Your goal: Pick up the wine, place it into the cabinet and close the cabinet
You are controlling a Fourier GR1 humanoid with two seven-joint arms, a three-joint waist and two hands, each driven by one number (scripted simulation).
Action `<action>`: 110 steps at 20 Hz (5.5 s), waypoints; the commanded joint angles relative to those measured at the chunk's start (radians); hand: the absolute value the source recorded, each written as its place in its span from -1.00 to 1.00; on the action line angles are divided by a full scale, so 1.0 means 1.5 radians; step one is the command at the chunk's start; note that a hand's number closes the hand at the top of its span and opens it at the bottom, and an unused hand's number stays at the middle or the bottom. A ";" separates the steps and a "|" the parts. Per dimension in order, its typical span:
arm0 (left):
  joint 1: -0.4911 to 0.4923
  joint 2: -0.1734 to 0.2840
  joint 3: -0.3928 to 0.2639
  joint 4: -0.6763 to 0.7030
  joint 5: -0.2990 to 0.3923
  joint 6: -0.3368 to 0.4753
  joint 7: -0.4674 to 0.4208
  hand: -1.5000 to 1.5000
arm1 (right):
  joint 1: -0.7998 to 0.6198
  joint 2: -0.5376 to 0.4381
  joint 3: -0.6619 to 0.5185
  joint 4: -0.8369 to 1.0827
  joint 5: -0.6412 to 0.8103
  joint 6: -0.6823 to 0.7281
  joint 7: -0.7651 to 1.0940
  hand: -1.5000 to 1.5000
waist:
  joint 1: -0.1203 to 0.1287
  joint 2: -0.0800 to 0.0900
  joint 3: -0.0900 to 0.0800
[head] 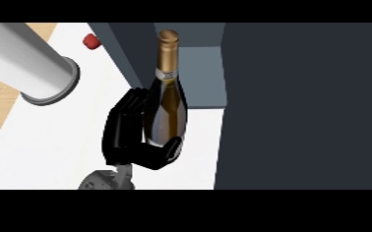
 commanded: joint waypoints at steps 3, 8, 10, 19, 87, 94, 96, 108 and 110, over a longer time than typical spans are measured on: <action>-0.133 -0.002 -0.012 0.050 0.019 0.117 0.058 1.00 | 0.047 -0.025 -0.036 -0.133 -0.077 0.024 0.041 -1.00 | -0.003 0.001 0.000; -0.163 -0.002 -0.009 0.147 0.028 0.126 0.023 1.00 | 0.059 -0.011 -0.017 -0.148 -0.054 0.017 0.045 -1.00 | -0.005 0.001 0.000; -0.200 -0.002 0.003 0.186 0.030 0.131 0.023 1.00 | 0.054 -0.016 -0.028 -0.150 -0.071 0.025 0.045 -1.00 | -0.008 0.002 0.000; -0.233 -0.002 -0.046 0.346 0.116 0.151 -0.099 1.00 | 0.062 -0.001 -0.035 -0.126 -0.077 0.038 0.021 -1.00 | -0.013 0.004 0.000; -0.697 0.053 0.016 1.032 0.245 0.184 -0.233 -1.00 | 0.077 0.047 -0.042 -0.085 -0.082 0.115 -0.005 -1.00 | -0.033 0.015 -0.001; -0.678 0.042 0.026 0.992 0.237 0.109 -0.294 -1.00 | 0.102 0.044 -0.033 -0.090 -0.083 0.128 -0.016 -1.00 | -0.022 0.010 -0.001; -0.667 0.039 0.028 0.980 0.234 0.092 -0.305 -1.00 | 0.111 0.045 -0.035 -0.110 -0.084 0.122 -0.005 -1.00 | -0.017 0.007 0.000; -0.616 0.018 0.034 0.823 0.229 0.061 -0.286 -1.00 | 0.104 0.064 0.001 -0.119 -0.038 0.088 0.020 -1.00 | 0.015 -0.005 0.000; -0.572 0.013 0.032 0.804 0.226 0.041 -0.334 -1.00 | 0.146 0.034 -0.042 -0.166 -0.093 0.110 0.023 -1.00 | 0.007 -0.005 0.000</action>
